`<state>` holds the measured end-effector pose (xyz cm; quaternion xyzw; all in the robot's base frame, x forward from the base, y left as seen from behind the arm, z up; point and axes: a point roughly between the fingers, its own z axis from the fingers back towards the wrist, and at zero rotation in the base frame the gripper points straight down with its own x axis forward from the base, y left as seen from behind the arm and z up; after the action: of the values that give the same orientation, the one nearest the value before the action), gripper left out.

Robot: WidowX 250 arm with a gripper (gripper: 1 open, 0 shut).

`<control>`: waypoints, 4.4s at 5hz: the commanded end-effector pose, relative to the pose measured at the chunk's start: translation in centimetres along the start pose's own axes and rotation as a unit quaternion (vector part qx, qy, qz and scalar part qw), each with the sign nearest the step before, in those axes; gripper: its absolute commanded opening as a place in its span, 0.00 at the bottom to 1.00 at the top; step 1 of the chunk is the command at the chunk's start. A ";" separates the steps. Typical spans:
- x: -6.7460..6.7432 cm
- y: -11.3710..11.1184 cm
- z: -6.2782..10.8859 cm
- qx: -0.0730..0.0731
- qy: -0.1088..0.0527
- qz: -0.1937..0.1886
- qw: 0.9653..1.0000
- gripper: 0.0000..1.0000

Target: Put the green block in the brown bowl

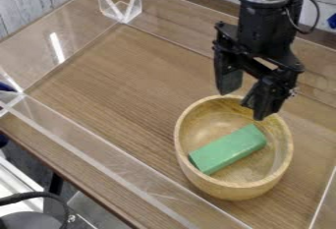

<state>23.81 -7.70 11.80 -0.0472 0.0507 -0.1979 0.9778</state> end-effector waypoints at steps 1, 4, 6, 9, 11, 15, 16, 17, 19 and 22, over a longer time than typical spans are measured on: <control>0.8 0.3 1.7 0.006 -0.033 0.000 0.999 1.00; 0.7 0.7 0.9 0.002 -0.019 0.003 1.000 1.00; 0.6 0.9 0.5 0.000 -0.014 0.004 1.000 1.00; 0.7 1.8 1.8 0.009 -0.024 0.012 1.000 1.00; 1.9 3.1 2.3 0.017 -0.032 0.019 0.999 1.00; 5.5 7.2 2.3 0.028 -0.040 0.037 0.998 1.00; 6.2 7.8 2.0 0.029 -0.041 0.039 0.998 1.00; 7.2 8.6 1.9 0.032 -0.045 0.042 0.998 1.00; 9.1 10.4 1.6 0.039 -0.054 0.051 0.996 0.00; 9.0 13.7 -3.0 0.035 -0.018 0.076 0.996 0.00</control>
<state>36.02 0.75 4.61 -0.0194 0.0629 -0.1253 0.9899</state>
